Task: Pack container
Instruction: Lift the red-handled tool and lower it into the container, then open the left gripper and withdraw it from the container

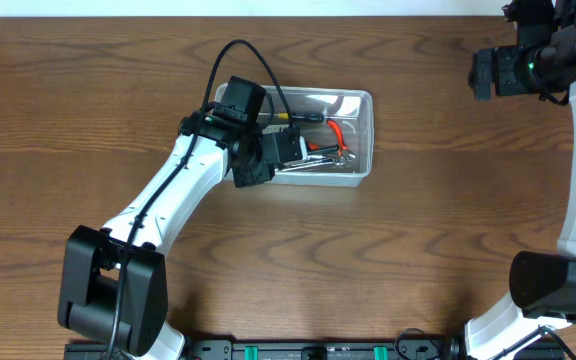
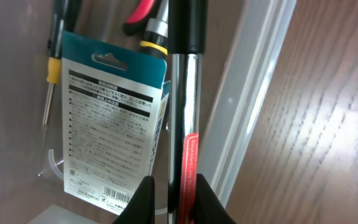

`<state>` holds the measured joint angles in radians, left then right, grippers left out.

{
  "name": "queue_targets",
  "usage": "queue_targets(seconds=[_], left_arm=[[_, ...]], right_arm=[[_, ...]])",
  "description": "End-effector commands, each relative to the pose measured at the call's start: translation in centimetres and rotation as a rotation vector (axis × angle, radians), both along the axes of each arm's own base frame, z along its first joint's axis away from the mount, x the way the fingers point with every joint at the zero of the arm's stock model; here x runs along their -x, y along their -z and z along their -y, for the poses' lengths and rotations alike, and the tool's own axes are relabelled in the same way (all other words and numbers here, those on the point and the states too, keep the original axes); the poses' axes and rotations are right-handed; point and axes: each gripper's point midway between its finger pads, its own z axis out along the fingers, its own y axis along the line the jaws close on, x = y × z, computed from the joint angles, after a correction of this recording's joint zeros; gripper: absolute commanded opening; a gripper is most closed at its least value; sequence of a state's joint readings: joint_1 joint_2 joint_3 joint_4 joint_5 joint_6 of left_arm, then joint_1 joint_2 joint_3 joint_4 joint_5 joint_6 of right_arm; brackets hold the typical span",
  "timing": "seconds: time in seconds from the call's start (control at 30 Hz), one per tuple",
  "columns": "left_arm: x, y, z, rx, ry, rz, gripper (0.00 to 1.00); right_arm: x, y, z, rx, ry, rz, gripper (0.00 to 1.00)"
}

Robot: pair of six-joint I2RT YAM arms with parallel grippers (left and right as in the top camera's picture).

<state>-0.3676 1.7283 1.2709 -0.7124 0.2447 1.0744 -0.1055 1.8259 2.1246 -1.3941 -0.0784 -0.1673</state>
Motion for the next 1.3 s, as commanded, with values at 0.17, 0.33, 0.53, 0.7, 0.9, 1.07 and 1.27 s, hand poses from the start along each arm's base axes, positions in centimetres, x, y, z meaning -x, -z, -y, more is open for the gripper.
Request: queue_targets(seconds=[0.17,0.33,0.53,0.7,0.9,1.07,1.27], left_arm=[[2.0,0.7,-0.8,-0.028,0.004,-0.083,0.06],[1.3,0.5,-0.5,-0.017,0.004,-0.054,0.06],[-3.0,-1.0,0.5,0.054,-0.097,0.102,0.06],[-5.3,-2.1,0.4,0.117,-0.191,0.167,0.10],[-5.8,-0.7,-0.8,0.102,-0.221,0.140,0.29],[-5.9,0.5,-1.2,0.089,-0.230,0.112,0.37],[-5.9,-0.7,-1.1,0.115,-0.271,0.124,0.38]], right_arm=[[0.2,-0.3,0.2,-0.012,0.016,0.006,0.99],[0.2,-0.3,0.2,-0.012,0.016,0.006,0.99],[0.2,-0.3,0.2,-0.012,0.016,0.005,0.99],[0.2,-0.3,0.2,-0.012,0.016,0.005,0.99],[0.2,-0.3,0.2,-0.012,0.016,0.006,0.99],[0.2,-0.3,0.2,-0.012,0.016,0.006,0.99],[0.2,-0.3,0.2,-0.012,0.016,0.006,0.99]])
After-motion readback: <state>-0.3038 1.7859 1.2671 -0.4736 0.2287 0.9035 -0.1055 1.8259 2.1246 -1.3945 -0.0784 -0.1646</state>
